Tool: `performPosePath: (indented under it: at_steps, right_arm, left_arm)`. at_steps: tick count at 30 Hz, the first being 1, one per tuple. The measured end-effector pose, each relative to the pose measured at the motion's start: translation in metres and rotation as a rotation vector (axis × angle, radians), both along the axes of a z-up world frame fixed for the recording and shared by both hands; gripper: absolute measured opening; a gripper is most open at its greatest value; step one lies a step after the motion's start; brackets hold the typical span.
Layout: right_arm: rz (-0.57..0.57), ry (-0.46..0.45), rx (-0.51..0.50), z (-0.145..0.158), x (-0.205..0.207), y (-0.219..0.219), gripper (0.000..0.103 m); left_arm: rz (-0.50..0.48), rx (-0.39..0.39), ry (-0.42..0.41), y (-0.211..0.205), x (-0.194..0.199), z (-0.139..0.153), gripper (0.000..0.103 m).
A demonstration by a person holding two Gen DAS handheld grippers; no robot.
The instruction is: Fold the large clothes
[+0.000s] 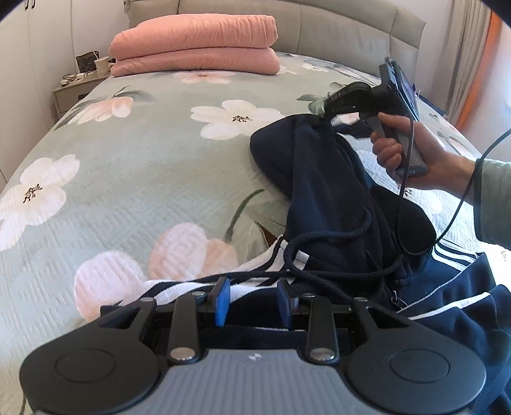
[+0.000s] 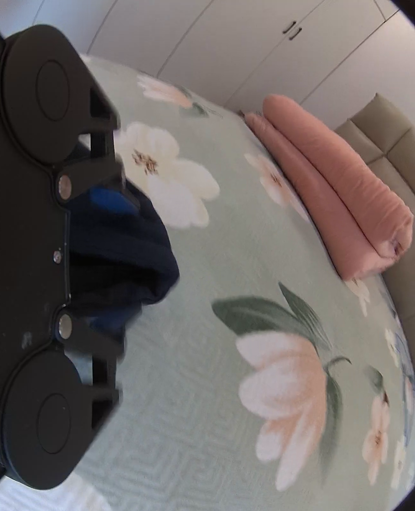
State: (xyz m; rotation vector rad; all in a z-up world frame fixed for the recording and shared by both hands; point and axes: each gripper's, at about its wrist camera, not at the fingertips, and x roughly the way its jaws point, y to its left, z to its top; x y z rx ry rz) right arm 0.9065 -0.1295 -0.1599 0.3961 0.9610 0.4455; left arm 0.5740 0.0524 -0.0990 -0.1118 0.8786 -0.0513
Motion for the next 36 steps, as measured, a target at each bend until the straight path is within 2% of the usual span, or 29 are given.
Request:
performPosePath:
  at_steps: [2,4,7,11,14,17,19,21,23,26,27,32,36]
  right_arm:
    - [0.003,-0.053,-0.016,0.014,-0.013,-0.001,0.018]
    - [-0.004,-0.089,0.012,0.035,-0.03,-0.007,0.017]
    - [0.021,-0.187,0.039,0.083,-0.077,-0.016,0.017]
    - [0.118,-0.351,0.036,0.153,-0.173,-0.021,0.016]
    - [0.205,-0.439,0.049,0.206,-0.249,-0.031,0.016]
    - [0.3,-0.497,0.07,0.254,-0.327,-0.043,0.016]
    - [0.375,-0.476,0.083,0.273,-0.374,-0.048,0.016]
    - [0.453,-0.421,0.066,0.275,-0.417,-0.047,0.016]
    - [0.536,-0.309,0.032,0.261,-0.455,-0.044,0.018]
    - [0.626,-0.131,-0.066,0.225,-0.5,-0.043,0.032]
    - [0.639,-0.07,-0.094,0.212,-0.511,-0.043,0.049]
    - [0.578,0.112,-0.111,0.179,-0.525,-0.057,0.077]
    - [0.454,0.108,-0.126,0.164,-0.516,-0.053,0.077]
  left_arm:
    - [0.003,0.015,-0.01,-0.001,-0.007,0.005,0.035]
    - [0.017,0.031,-0.029,-0.001,-0.016,0.014,0.035]
    - [0.05,0.039,-0.047,0.006,-0.032,0.03,0.035]
    - [0.099,0.039,-0.069,0.013,-0.059,0.051,0.035]
    - [0.134,0.041,-0.086,0.015,-0.083,0.067,0.035]
    - [0.164,0.036,-0.108,0.017,-0.109,0.086,0.035]
    - [0.176,0.042,-0.122,0.019,-0.125,0.098,0.035]
    - [0.187,0.061,-0.132,0.02,-0.141,0.107,0.035]
    - [0.2,0.084,-0.134,0.024,-0.156,0.113,0.036]
    - [0.205,0.095,-0.128,0.033,-0.176,0.116,0.039]
    - [0.198,0.088,-0.123,0.035,-0.18,0.115,0.04]
    - [0.119,0.0,-0.053,0.028,-0.186,0.1,0.043]
    - [0.01,-0.062,0.004,0.007,-0.179,0.082,0.047]
